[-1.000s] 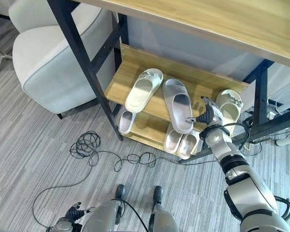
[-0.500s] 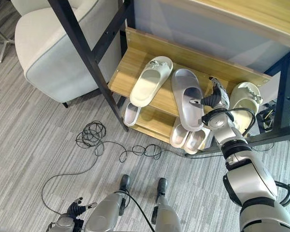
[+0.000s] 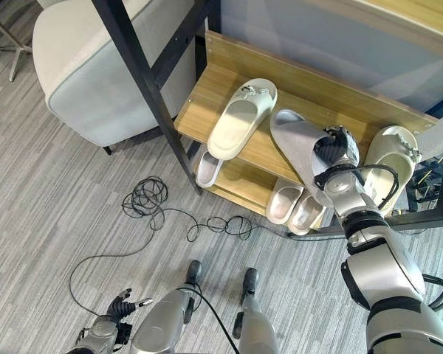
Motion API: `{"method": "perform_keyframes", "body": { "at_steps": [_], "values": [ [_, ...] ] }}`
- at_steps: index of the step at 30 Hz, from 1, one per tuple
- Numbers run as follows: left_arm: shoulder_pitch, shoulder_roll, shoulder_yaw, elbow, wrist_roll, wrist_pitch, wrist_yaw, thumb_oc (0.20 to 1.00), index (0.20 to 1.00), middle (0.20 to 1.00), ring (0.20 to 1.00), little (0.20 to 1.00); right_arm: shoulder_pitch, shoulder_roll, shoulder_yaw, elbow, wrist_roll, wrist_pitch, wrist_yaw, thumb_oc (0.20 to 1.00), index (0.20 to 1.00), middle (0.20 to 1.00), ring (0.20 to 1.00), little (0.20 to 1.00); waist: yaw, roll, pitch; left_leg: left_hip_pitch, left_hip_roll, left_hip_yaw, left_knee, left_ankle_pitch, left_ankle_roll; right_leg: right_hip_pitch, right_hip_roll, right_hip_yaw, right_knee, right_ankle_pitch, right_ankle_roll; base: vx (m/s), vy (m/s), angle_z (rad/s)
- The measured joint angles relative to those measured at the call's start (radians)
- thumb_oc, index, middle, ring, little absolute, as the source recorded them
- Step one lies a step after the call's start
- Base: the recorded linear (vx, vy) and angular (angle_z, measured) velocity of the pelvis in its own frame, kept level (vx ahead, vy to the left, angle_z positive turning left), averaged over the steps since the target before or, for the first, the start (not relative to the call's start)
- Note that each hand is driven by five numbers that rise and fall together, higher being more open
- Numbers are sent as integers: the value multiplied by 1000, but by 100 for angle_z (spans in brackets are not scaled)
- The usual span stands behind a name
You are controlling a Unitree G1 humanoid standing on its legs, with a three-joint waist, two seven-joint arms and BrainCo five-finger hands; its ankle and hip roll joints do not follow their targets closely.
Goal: Arrange the slippers neatly on the shoe rack.
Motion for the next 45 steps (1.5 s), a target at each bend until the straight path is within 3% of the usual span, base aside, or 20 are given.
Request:
{"method": "perform_keyframes", "body": {
  "at_steps": [8,12,15,21,24,30,36,39,40,42,43,45],
  "values": [
    [-2,10,7,-1,0,4,2,1000,1000,1000,1000,1000,78,13,-65,-61,-42,36,-69,200,200,200,200,200,-14,-2,-1,9,-3,1,3,4,2,14,-3,-9,0,2,0,-10,4,3],
    [-8,6,45,-21,-30,7,11,1000,1000,1000,1000,1000,237,45,-135,-280,-42,34,-99,200,200,200,200,200,-34,-4,0,40,-2,11,-5,4,3,35,-4,7,0,3,0,9,4,-9],
    [-15,-5,90,-66,-22,14,34,1000,1000,1000,1000,1000,460,136,-237,-602,-57,12,-103,200,200,200,200,200,-71,-10,-4,90,-1,18,-22,3,4,73,-5,16,0,-1,-2,48,28,-11],
    [-16,1,127,-120,23,26,71,1000,1000,1000,1000,1000,627,145,-257,-730,-185,-8,-100,200,200,200,200,200,-116,-49,-34,116,2,45,-32,3,4,80,-5,46,0,1,1,38,22,-14],
    [10,9,170,-212,22,22,91,1000,1000,1000,1000,1000,752,146,-269,-820,-285,-12,-85,200,200,200,200,200,-105,-60,-51,144,6,77,-36,-1,9,90,-3,80,0,8,4,39,34,-27],
    [53,39,238,-260,14,1,118,1000,1000,1000,1000,1000,921,157,-275,-825,-317,-9,-31,200,200,200,200,200,-130,-70,-112,197,11,135,-32,-30,19,119,-2,139,0,10,8,36,66,-33],
    [123,25,220,-295,11,-1,117,1000,1000,1000,1000,1000,1059,220,-278,-805,-297,-11,13,200,200,200,200,200,-158,-85,-139,242,11,182,-29,-47,25,135,-3,180,13,-5,8,3,82,-23],
    [132,23,169,-296,15,0,112,1000,1000,1000,1000,1000,1092,230,-278,-795,-296,-11,23,200,200,200,200,200,-183,-83,-141,242,7,180,4,-68,36,106,-8,182,107,-63,31,-63,72,4],
    [134,25,155,-295,15,1,112,1000,1000,1000,1000,1000,1102,231,-279,-795,-297,-11,23,200,200,200,200,200,-191,-85,-141,243,1,183,15,-72,46,99,-16,179,136,-67,58,-4,34,0],
    [137,12,155,-290,21,3,112,1000,1000,1000,1000,1000,1101,237,-285,-786,-297,-12,23,200,200,200,200,200,-199,-77,-135,239,5,186,43,-91,49,70,-15,176,216,-77,73,81,-21,-6],
    [142,-9,156,-283,20,4,110,1000,1000,1000,1000,1000,1102,245,-285,-774,-297,-11,23,200,200,200,200,200,-196,-55,-125,247,22,187,54,-101,52,41,-6,170,268,-71,80,115,-81,-13],
    [155,-20,155,-279,19,4,107,1000,1000,1000,1000,1000,1107,249,-276,-773,-296,-12,24,200,200,200,200,200,-210,-42,-127,247,26,183,50,-102,50,18,-5,144,278,-99,62,109,-129,-2]
  ]
}}
